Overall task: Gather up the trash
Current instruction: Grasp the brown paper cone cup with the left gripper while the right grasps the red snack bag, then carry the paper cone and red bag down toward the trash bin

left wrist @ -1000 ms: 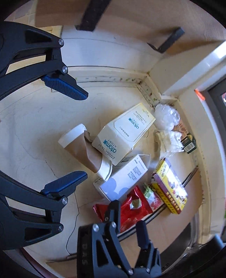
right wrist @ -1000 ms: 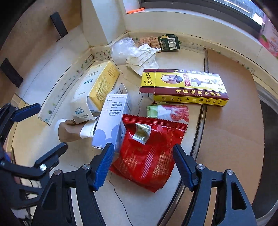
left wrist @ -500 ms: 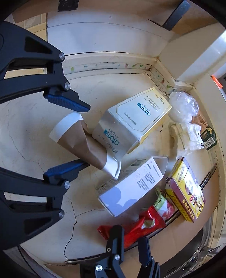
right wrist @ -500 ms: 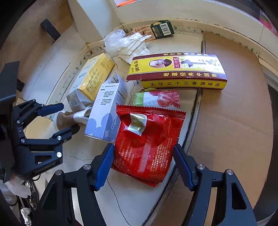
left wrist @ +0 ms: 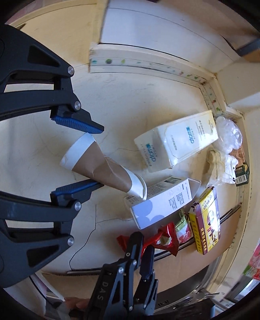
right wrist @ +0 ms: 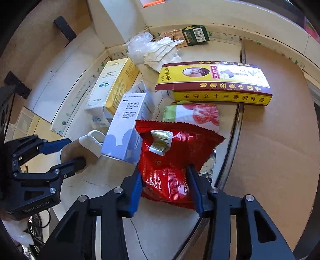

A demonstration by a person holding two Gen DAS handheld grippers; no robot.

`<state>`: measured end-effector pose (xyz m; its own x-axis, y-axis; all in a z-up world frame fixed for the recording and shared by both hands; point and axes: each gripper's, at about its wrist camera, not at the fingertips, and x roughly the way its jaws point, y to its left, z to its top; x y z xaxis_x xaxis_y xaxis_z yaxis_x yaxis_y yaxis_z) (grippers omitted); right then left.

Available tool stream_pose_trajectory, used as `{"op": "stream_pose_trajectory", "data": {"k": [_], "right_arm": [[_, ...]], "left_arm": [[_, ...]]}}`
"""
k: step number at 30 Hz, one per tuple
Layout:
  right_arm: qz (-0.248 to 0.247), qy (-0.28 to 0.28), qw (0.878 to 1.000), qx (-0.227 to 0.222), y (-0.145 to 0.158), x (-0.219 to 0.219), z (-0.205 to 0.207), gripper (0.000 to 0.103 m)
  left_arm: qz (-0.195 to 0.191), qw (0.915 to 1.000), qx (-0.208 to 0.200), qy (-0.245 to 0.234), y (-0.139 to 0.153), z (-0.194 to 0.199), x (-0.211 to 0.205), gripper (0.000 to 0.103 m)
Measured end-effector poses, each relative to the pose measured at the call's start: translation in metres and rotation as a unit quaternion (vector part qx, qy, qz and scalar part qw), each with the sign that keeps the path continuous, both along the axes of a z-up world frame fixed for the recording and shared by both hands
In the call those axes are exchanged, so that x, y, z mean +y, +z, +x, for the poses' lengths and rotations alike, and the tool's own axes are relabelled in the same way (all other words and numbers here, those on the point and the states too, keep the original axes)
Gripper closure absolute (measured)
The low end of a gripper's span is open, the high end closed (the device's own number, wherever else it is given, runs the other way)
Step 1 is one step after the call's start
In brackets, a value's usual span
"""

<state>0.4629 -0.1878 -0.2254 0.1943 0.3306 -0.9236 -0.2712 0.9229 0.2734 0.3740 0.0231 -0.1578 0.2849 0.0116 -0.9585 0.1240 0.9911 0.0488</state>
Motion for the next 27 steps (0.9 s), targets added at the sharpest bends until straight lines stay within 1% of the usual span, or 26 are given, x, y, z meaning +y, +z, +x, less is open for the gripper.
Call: {"op": "stream_pose_trajectory", "data": {"k": [3,5,7,9,13,17,21,24,27], "right_arm": [[0.014,-0.003,1.000,0.000,0.002,0.000,-0.003,0.070],[0.032,-0.005,0.999,0.001,0.007,-0.001,-0.006,0.072],[0.050,-0.005,0.999,-0.007,0.018,-0.003,-0.014,0.074],[0.064,-0.003,0.998,-0.018,0.032,-0.005,-0.025,0.080],[0.081,-0.009,0.996,-0.033,0.056,-0.009,-0.051,0.082],[0.106,-0.021,0.993,-0.046,0.084,-0.010,-0.088,0.083],[0.126,-0.031,0.989,-0.068,0.113,-0.011,-0.144,0.083],[0.130,-0.032,0.987,-0.085,0.130,-0.008,-0.187,0.083],[0.133,-0.038,0.985,-0.103,0.142,-0.005,-0.235,0.083]], "left_arm": [[-0.015,0.9996,-0.005,0.022,0.006,-0.013,0.004,0.061],[-0.029,0.9989,-0.008,0.035,0.012,-0.024,0.005,0.061],[-0.039,0.9981,-0.016,0.046,0.021,-0.037,0.006,0.061],[-0.042,0.9973,-0.026,0.055,0.030,-0.050,0.006,0.061],[-0.063,0.9948,-0.049,0.063,0.051,-0.081,0.008,0.061],[-0.079,0.9927,-0.069,0.060,0.071,-0.118,0.007,0.061],[-0.095,0.9901,-0.087,0.056,0.085,-0.162,0.005,0.061],[-0.107,0.9877,-0.098,0.057,0.091,-0.197,0.005,0.061],[-0.119,0.9853,-0.105,0.062,0.091,-0.235,0.006,0.061]]}}
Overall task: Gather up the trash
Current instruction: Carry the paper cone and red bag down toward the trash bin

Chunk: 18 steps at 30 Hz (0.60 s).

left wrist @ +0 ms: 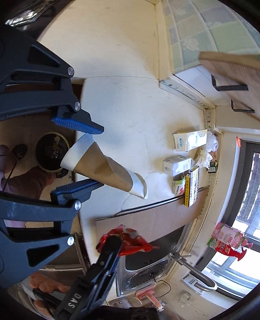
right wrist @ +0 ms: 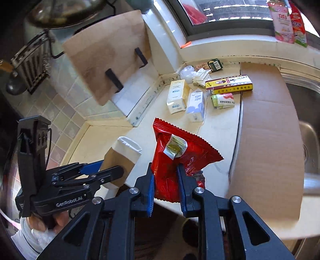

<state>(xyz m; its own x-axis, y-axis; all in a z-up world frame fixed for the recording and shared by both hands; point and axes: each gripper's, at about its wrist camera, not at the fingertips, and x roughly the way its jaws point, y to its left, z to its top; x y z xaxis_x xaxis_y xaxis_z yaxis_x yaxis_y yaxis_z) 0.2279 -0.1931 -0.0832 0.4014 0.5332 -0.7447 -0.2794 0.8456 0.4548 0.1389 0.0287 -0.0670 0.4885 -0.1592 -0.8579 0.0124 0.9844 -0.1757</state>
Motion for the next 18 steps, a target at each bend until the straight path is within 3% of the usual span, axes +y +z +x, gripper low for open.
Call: {"op": "stream_pose_trajectory", "data": {"k": [7,12,18], "right_arm": [[-0.011,-0.005,1.000,0.009,-0.015,0.000,-0.103,0.083],[-0.040,0.007,0.997,0.059,-0.060,0.004,-0.159,0.083],[-0.066,0.016,0.992,0.107,-0.128,0.009,-0.189,0.083]], "left_arm": [[-0.008,0.9998,0.013,0.013,-0.032,-0.078,0.002,0.061],[-0.012,0.9986,0.043,0.026,-0.075,-0.115,0.001,0.061],[0.006,0.9963,0.079,0.032,-0.148,-0.133,-0.011,0.061]]}}
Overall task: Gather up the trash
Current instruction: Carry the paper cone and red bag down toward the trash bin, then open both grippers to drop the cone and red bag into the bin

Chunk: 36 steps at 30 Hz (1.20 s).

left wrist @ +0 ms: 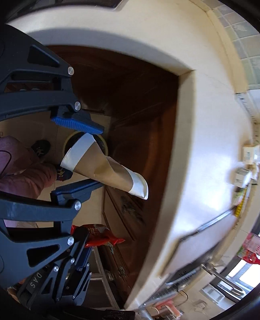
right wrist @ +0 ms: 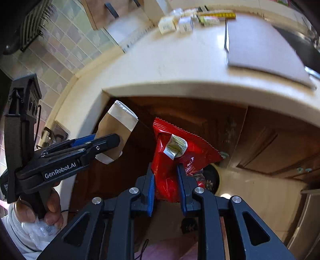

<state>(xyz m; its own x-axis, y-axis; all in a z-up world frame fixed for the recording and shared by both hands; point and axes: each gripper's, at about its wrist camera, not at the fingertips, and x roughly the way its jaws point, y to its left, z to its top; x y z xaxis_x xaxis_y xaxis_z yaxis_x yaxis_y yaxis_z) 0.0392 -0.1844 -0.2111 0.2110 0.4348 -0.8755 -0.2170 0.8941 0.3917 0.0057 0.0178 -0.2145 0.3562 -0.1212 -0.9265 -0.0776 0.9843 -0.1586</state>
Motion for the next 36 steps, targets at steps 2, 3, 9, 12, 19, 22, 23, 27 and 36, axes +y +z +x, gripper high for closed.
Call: {"op": "stream_pose_trajectory", "data": {"k": [2,3,9,12,19,22,23,27,36], "right_arm": [[-0.005,0.001,1.000,0.015,-0.027,0.002,-0.007,0.083],[-0.010,0.002,1.000,0.019,-0.044,0.003,-0.011,0.083],[-0.018,0.007,0.998,0.057,-0.156,0.008,-0.017,0.083],[-0.017,0.011,0.997,0.073,-0.217,0.009,-0.020,0.083],[-0.019,0.020,0.995,0.097,-0.333,0.013,-0.021,0.080],[-0.016,0.021,0.993,0.114,-0.369,0.013,-0.024,0.066],[-0.016,0.019,0.993,0.117,-0.379,0.018,-0.014,0.063],[-0.018,0.016,0.992,0.125,-0.399,0.022,-0.019,0.054],[-0.024,0.016,0.991,0.129,-0.390,0.028,-0.033,0.048]], "left_arm": [[0.000,0.9999,0.014,0.002,-0.031,-0.003,-0.004,0.060],[0.001,0.9998,0.020,0.003,-0.047,-0.004,-0.005,0.060],[-0.010,0.9976,0.065,0.023,-0.167,-0.006,-0.006,0.059],[-0.022,0.9964,0.079,0.018,-0.222,-0.005,-0.007,0.058],[-0.013,0.9931,0.115,0.015,-0.323,0.002,0.000,0.032],[-0.008,0.9907,0.134,0.025,-0.351,0.002,0.009,0.024],[-0.008,0.9899,0.139,0.027,-0.359,0.004,0.010,0.023],[0.003,0.9886,0.147,0.033,-0.373,0.007,0.014,0.022],[0.030,0.9895,0.133,0.047,-0.350,0.009,0.021,0.022]]}}
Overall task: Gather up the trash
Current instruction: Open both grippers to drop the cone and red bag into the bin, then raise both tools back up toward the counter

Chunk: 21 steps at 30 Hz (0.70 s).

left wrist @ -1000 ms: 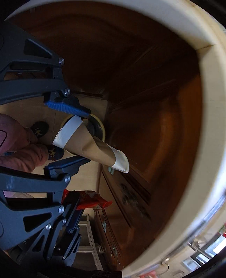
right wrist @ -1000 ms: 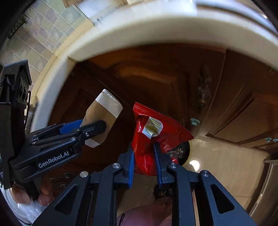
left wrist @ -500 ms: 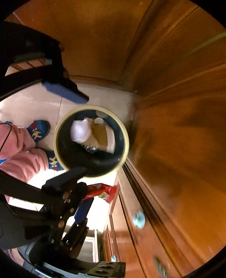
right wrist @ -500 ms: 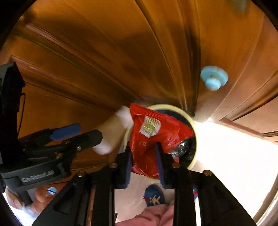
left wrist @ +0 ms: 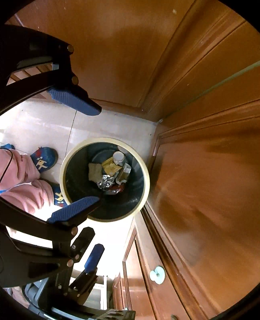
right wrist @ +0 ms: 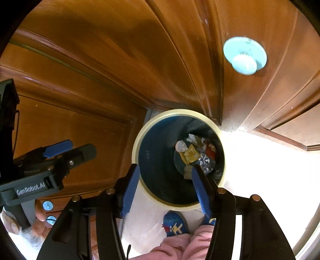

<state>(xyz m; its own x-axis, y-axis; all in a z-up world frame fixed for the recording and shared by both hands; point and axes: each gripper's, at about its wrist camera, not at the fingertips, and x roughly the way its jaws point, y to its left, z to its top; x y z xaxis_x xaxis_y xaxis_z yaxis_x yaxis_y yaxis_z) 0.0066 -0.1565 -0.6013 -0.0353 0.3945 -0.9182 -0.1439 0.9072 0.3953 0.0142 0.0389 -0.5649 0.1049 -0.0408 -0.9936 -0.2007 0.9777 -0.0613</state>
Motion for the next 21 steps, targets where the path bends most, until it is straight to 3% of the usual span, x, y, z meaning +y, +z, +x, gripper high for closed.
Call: {"op": "stream_pose_trajectory", "data": {"k": [5,9,21], "right_arm": [[-0.002,-0.008,1.000,-0.002,0.022,-0.004,0.004,0.048],[-0.001,-0.021,1.000,0.002,0.068,-0.014,0.014,0.048],[0.006,-0.026,0.998,-0.049,0.259,-0.031,0.001,0.048]], "left_arm": [[0.006,0.9999,-0.003,-0.008,0.036,-0.001,-0.001,0.022],[0.007,0.9998,-0.013,-0.012,0.082,-0.004,-0.005,0.022],[0.008,0.9955,-0.084,-0.044,0.255,-0.021,-0.019,0.022]]}}
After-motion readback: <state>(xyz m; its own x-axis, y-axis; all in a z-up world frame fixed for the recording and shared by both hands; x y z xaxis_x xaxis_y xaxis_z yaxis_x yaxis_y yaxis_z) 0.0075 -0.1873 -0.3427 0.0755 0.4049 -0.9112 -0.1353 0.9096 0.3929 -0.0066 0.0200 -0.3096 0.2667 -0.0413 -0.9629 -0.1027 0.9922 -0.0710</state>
